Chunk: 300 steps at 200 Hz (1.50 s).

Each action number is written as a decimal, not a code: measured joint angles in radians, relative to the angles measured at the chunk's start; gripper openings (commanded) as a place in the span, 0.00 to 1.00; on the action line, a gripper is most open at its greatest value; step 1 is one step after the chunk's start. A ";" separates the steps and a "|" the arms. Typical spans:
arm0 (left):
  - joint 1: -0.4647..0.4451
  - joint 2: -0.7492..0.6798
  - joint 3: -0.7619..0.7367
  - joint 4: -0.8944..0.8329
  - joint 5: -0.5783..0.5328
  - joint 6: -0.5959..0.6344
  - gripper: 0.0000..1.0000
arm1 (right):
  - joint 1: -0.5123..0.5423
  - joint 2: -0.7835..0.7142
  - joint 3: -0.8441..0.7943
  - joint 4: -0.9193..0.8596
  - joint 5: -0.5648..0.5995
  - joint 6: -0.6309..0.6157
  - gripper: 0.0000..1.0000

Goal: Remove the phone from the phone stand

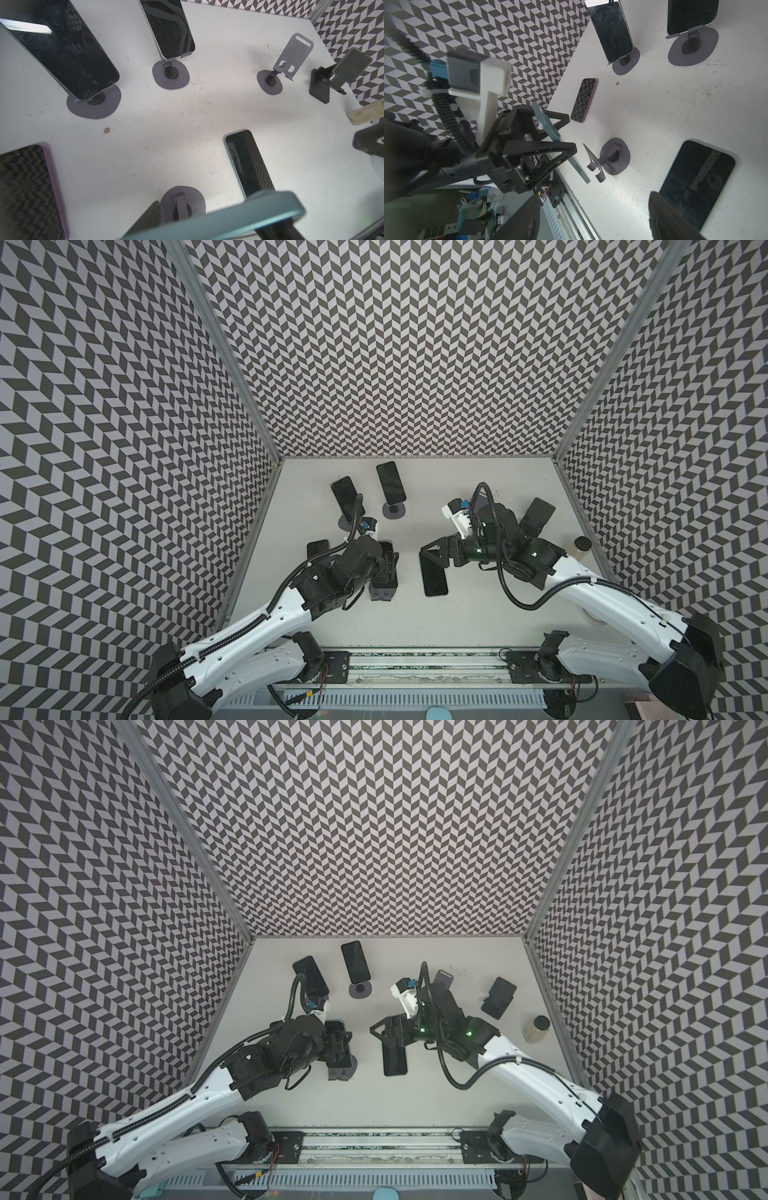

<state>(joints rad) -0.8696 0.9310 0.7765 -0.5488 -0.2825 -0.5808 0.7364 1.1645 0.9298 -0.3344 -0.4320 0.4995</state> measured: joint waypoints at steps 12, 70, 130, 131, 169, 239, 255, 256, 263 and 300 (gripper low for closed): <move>0.000 0.000 0.016 -0.005 -0.001 0.000 0.66 | 0.000 0.000 0.000 0.000 -0.003 0.000 0.79; 0.000 0.000 0.070 -0.028 -0.021 0.007 0.66 | 0.000 0.001 0.000 0.009 -0.011 0.003 0.79; 0.008 0.023 0.094 -0.047 -0.039 0.038 0.66 | 0.000 0.006 0.001 0.021 -0.011 0.002 0.79; 0.008 0.024 0.094 -0.047 -0.038 0.039 0.66 | 0.000 0.006 0.001 0.021 -0.011 0.002 0.79; 0.038 0.038 0.094 -0.053 -0.037 0.065 0.66 | 0.000 0.012 0.002 0.021 -0.011 0.000 0.79; 0.149 0.038 0.094 -0.051 -0.005 0.118 0.66 | 0.000 0.017 0.016 0.021 -0.012 -0.006 0.79; 0.178 0.038 0.094 -0.050 0.009 0.133 0.66 | 0.000 0.020 0.018 0.021 -0.012 -0.006 0.79; 0.179 0.037 0.094 -0.050 0.010 0.134 0.66 | 0.000 0.020 0.018 0.021 -0.012 -0.006 0.79; 0.192 0.038 0.094 -0.050 0.016 0.140 0.66 | 0.000 0.022 0.018 0.020 -0.012 -0.007 0.79; 0.262 0.038 0.094 -0.032 0.051 0.170 0.66 | 0.000 0.025 0.019 0.020 -0.013 -0.010 0.79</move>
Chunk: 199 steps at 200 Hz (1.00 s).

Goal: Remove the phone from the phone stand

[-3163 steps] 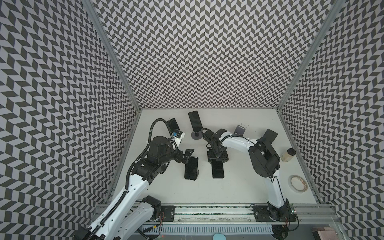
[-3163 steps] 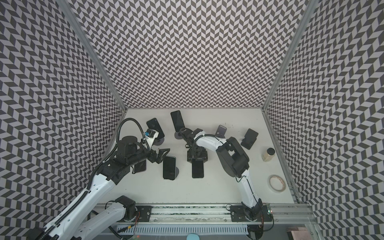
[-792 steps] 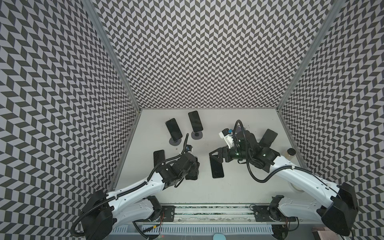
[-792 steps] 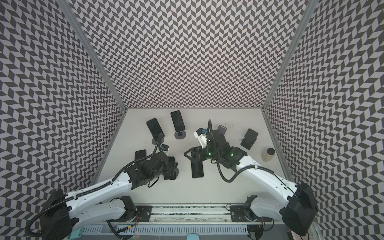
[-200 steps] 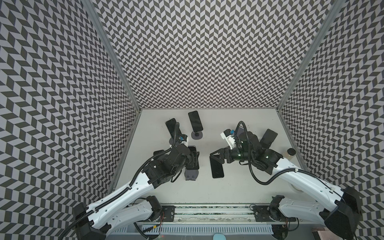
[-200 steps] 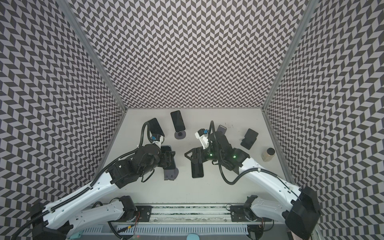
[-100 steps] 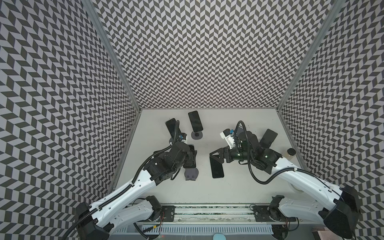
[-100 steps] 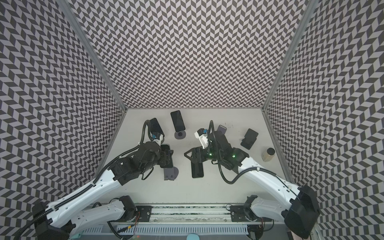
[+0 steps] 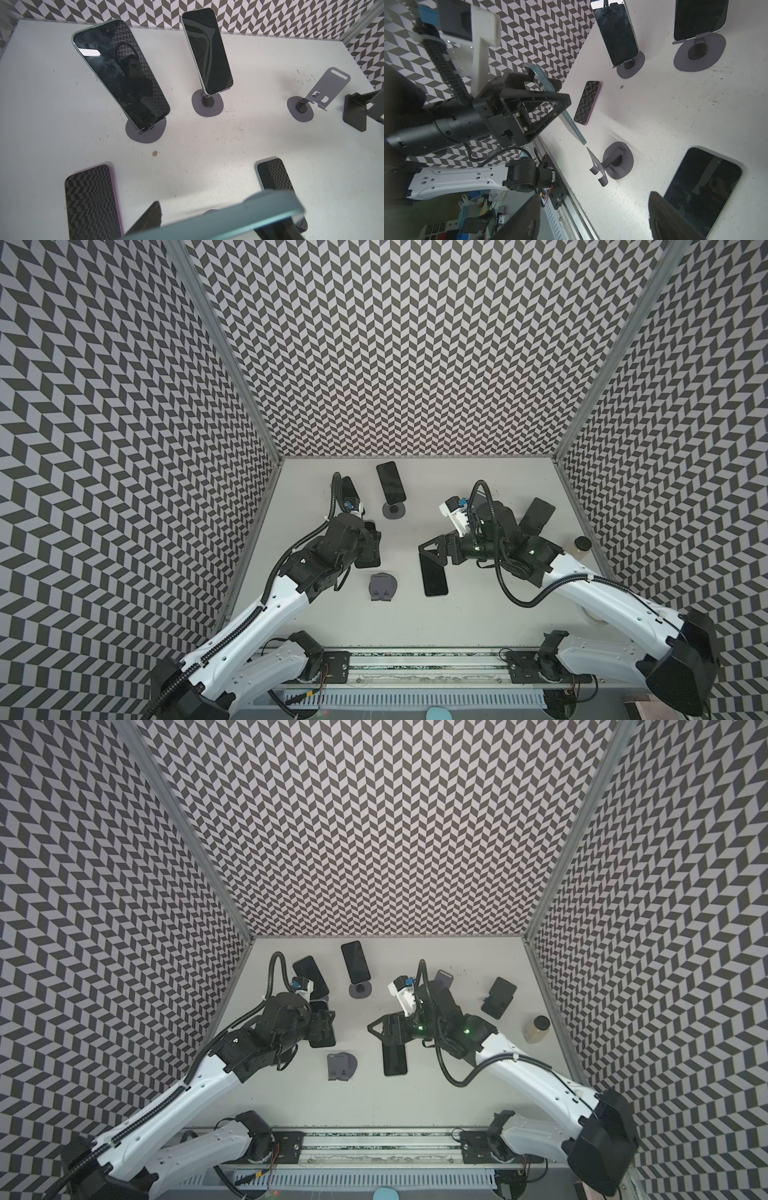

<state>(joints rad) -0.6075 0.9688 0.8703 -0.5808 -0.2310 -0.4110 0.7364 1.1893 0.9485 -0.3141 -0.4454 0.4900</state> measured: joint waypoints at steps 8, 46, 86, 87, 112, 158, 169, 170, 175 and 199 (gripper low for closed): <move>0.014 0.001 0.000 0.006 0.009 0.008 0.66 | 0.000 0.002 0.002 0.000 0.000 -0.001 0.79; 0.074 0.021 -0.009 0.045 0.047 0.037 0.66 | 0.000 0.004 0.006 -0.003 -0.001 -0.006 0.79; 0.114 0.034 -0.056 0.073 0.082 0.055 0.66 | 0.000 0.004 0.010 -0.012 0.000 -0.012 0.79; 0.115 0.035 -0.058 0.073 0.083 0.055 0.66 | 0.000 0.004 0.010 -0.013 0.000 -0.012 0.79; 0.133 0.038 -0.084 0.077 0.099 0.060 0.66 | 0.000 0.004 0.010 -0.017 0.003 -0.015 0.79; 0.164 0.037 -0.136 0.095 0.122 0.074 0.66 | 0.000 0.003 0.010 -0.017 0.003 -0.015 0.79; 0.172 0.037 -0.149 0.097 0.126 0.077 0.66 | 0.000 0.003 0.010 -0.017 0.003 -0.015 0.80; 0.173 0.037 -0.151 0.097 0.126 0.077 0.66 | 0.000 0.003 0.010 -0.017 0.003 -0.015 0.80; 0.177 0.037 -0.156 0.100 0.128 0.078 0.66 | 0.000 0.003 0.010 -0.017 0.003 -0.016 0.80; 0.194 0.037 -0.178 0.109 0.140 0.080 0.66 | 0.000 0.003 0.010 -0.017 0.003 -0.016 0.79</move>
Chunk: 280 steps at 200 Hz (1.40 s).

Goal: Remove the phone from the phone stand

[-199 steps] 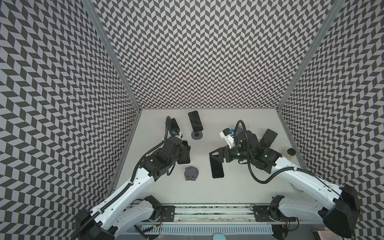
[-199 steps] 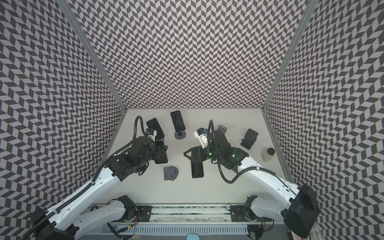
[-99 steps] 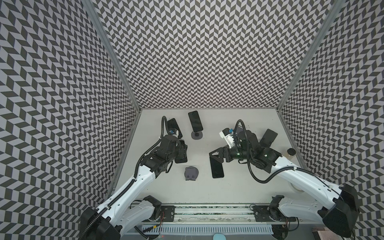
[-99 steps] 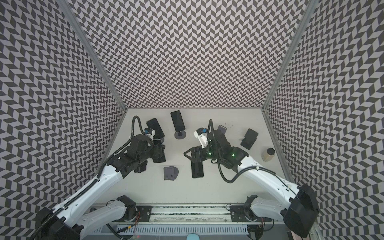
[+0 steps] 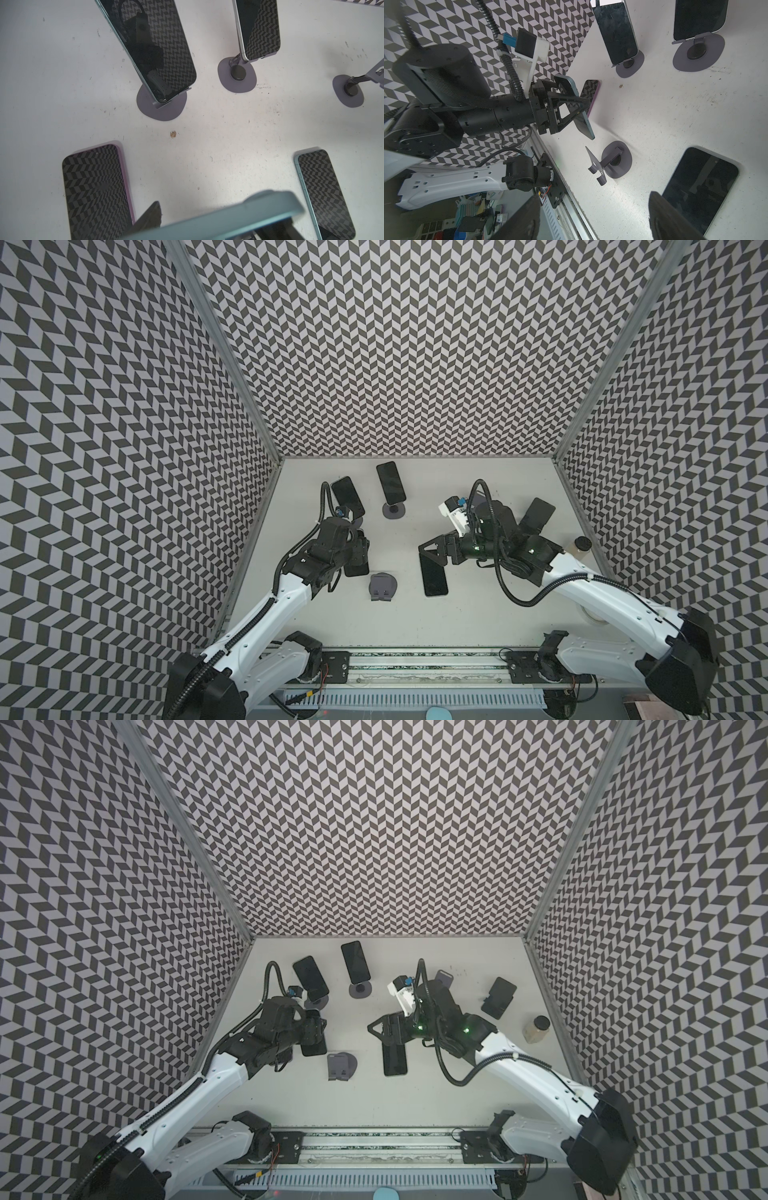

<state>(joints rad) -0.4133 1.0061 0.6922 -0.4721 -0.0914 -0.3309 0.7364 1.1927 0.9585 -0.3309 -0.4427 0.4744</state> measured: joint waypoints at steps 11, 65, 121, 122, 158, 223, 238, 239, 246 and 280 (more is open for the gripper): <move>0.007 0.000 -0.006 0.004 0.004 0.001 0.66 | 0.000 0.000 0.000 0.000 0.000 -0.001 0.80; 0.026 0.023 -0.024 0.031 0.023 0.016 0.66 | 0.000 0.000 0.000 -0.001 0.000 -0.003 0.80; 0.050 0.061 -0.042 0.052 0.045 0.031 0.66 | 0.000 0.000 0.000 -0.001 0.000 -0.003 0.80; 0.050 0.061 -0.042 0.052 0.045 0.031 0.66 | 0.000 0.000 0.000 -0.002 0.000 -0.003 0.80; 0.054 0.083 -0.045 0.062 0.063 0.035 0.66 | 0.000 0.000 0.000 -0.002 0.000 -0.005 0.79; 0.063 0.140 -0.063 0.076 0.100 0.035 0.66 | 0.000 0.000 0.000 -0.006 0.000 -0.011 0.79; 0.065 0.153 -0.063 0.076 0.108 0.035 0.66 | 0.000 0.000 0.000 -0.006 0.000 -0.011 0.80; 0.065 0.153 -0.063 0.076 0.109 0.034 0.66 | 0.000 0.000 0.000 -0.006 0.000 -0.011 0.80; 0.067 0.159 -0.063 0.076 0.112 0.034 0.66 | 0.000 0.000 0.000 -0.006 0.000 -0.011 0.79; 0.074 0.184 -0.063 0.076 0.117 0.034 0.66 | 0.000 0.000 0.000 -0.006 0.000 -0.012 0.80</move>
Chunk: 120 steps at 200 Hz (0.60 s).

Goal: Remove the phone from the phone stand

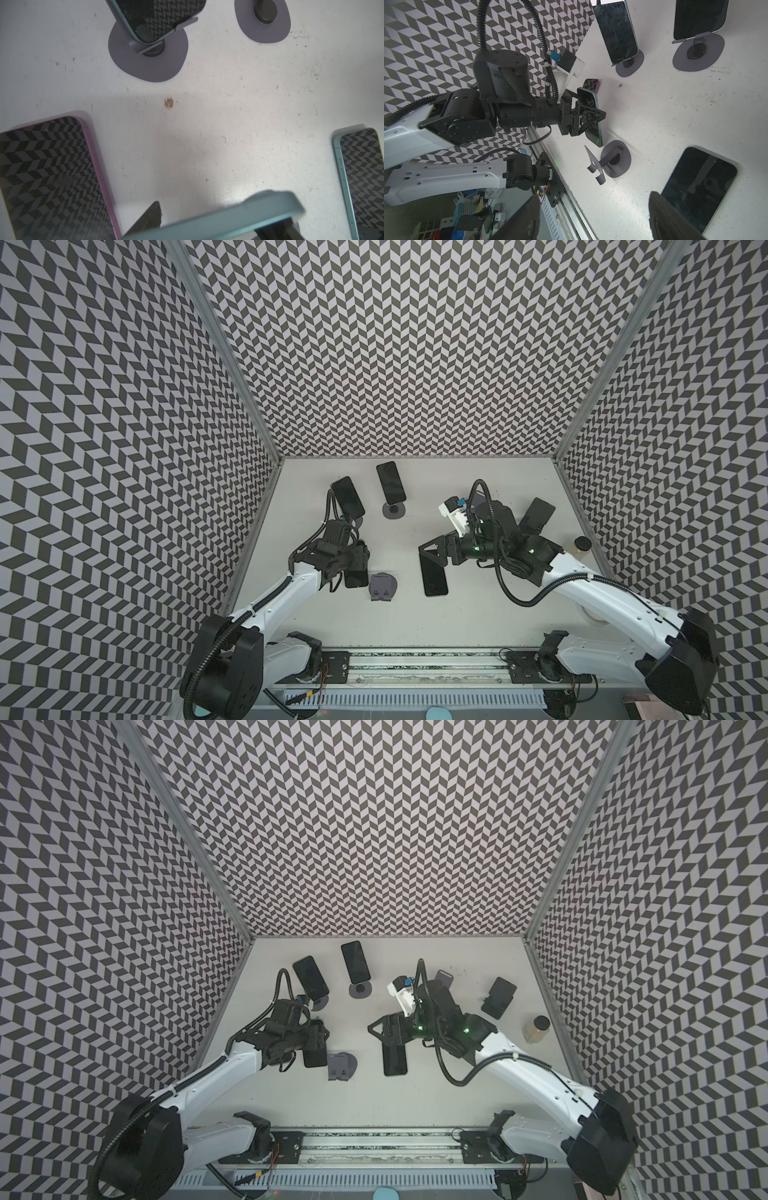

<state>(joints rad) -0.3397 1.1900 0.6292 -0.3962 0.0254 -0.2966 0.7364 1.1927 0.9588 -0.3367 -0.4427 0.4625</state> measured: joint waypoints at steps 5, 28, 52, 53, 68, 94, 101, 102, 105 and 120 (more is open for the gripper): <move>0.000 0.003 0.000 0.000 0.001 0.000 0.66 | 0.000 0.000 0.000 0.000 0.000 -0.001 0.79; 0.008 0.020 0.000 0.000 0.008 0.000 0.66 | 0.000 0.000 0.000 0.000 0.000 -0.002 0.79; 0.013 0.039 0.002 0.007 0.015 0.000 0.66 | 0.000 0.000 0.000 0.000 0.000 -0.002 0.80; 0.013 0.040 0.002 0.007 0.015 0.000 0.66 | 0.000 0.000 0.000 0.000 0.000 -0.002 0.80; 0.016 0.051 0.003 0.013 0.018 0.000 0.66 | 0.000 0.000 0.000 0.000 0.000 -0.002 0.80; 0.022 0.076 0.007 0.023 0.025 -0.001 0.66 | 0.000 0.000 0.000 0.000 0.000 -0.003 0.79; 0.023 0.082 0.008 0.025 0.027 -0.003 0.66 | 0.000 0.000 0.000 0.000 0.000 -0.003 0.80; 0.023 0.083 0.008 0.026 0.027 -0.003 0.66 | 0.000 0.000 0.000 0.000 0.000 -0.003 0.80; 0.023 0.086 0.008 0.026 0.028 -0.003 0.66 | 0.000 0.000 0.000 0.000 0.000 -0.003 0.80; 0.027 0.099 0.010 0.027 0.034 -0.004 0.66 | 0.000 0.000 0.000 0.000 0.000 -0.006 0.79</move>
<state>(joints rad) -0.3130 1.2892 0.6395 -0.3691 0.0597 -0.3004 0.7364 1.1927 0.9588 -0.3367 -0.4427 0.4568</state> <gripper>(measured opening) 0.697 0.796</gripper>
